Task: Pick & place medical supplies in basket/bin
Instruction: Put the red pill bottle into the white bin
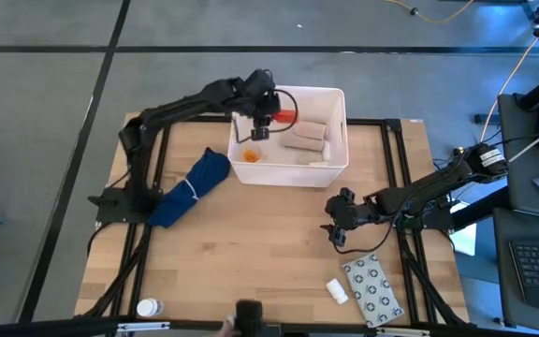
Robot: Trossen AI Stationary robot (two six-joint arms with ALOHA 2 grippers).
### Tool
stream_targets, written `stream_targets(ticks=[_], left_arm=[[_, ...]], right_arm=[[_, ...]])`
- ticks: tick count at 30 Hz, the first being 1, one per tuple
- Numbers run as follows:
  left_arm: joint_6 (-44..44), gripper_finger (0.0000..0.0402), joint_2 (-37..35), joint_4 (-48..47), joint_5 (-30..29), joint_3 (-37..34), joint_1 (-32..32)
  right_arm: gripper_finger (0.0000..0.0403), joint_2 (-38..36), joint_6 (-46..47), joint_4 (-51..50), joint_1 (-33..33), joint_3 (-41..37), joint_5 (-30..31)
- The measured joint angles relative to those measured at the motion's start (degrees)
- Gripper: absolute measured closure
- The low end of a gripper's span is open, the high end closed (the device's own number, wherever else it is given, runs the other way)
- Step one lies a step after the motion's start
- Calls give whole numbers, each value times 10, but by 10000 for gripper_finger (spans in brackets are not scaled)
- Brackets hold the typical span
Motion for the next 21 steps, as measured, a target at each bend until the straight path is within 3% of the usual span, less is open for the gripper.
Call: stream_targets(ticks=[11,16,21], left_arm=[[0,275,115,-38,-57,-1,29],[0,274,144,-69,-119,0,29],[-11,271,155,-73,-121,0,29]], right_arm=[[99,0,-1,-2,0,0,1],[99,0,0,-2,0,0,1],[99,0,0,-3,0,0,1]])
